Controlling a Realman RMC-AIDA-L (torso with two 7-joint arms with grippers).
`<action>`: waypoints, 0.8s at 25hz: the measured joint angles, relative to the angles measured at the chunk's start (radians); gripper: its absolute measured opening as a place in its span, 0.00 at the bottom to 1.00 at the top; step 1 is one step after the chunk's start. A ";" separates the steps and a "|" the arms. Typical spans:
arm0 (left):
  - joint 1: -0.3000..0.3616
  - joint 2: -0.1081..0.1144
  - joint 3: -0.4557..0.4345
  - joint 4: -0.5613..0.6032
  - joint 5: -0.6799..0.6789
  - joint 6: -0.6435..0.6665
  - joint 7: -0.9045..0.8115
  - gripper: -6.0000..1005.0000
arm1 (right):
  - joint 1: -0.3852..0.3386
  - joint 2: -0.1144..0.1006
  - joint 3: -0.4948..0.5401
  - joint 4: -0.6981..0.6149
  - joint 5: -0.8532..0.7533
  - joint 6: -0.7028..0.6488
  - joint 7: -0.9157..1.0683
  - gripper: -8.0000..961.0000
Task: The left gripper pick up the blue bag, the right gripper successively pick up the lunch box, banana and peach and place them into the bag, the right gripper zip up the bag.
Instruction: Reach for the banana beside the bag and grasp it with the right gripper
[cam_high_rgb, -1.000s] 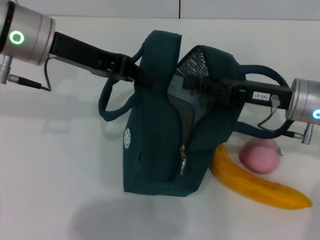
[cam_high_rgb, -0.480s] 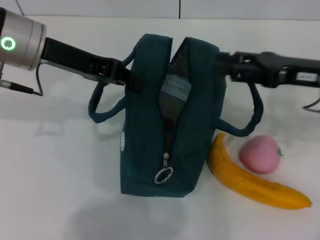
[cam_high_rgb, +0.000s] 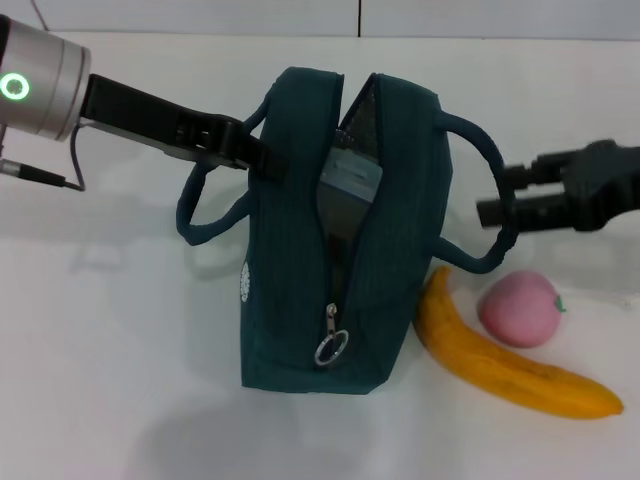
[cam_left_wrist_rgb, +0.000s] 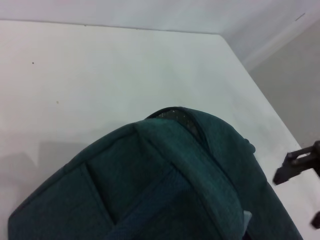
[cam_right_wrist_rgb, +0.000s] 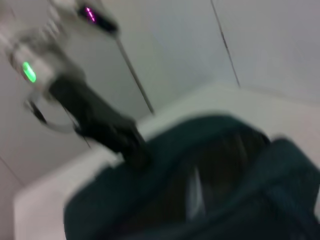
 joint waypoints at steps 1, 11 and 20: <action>0.001 0.000 0.000 0.000 0.000 0.000 0.000 0.07 | -0.001 0.000 -0.021 -0.045 -0.041 -0.003 0.041 0.68; 0.003 0.000 0.000 -0.001 0.000 0.000 -0.001 0.07 | 0.095 0.000 -0.259 -0.312 -0.399 -0.134 0.421 0.67; -0.008 0.000 0.000 -0.001 0.000 -0.007 -0.006 0.07 | 0.199 0.002 -0.322 -0.132 -0.456 -0.144 0.472 0.67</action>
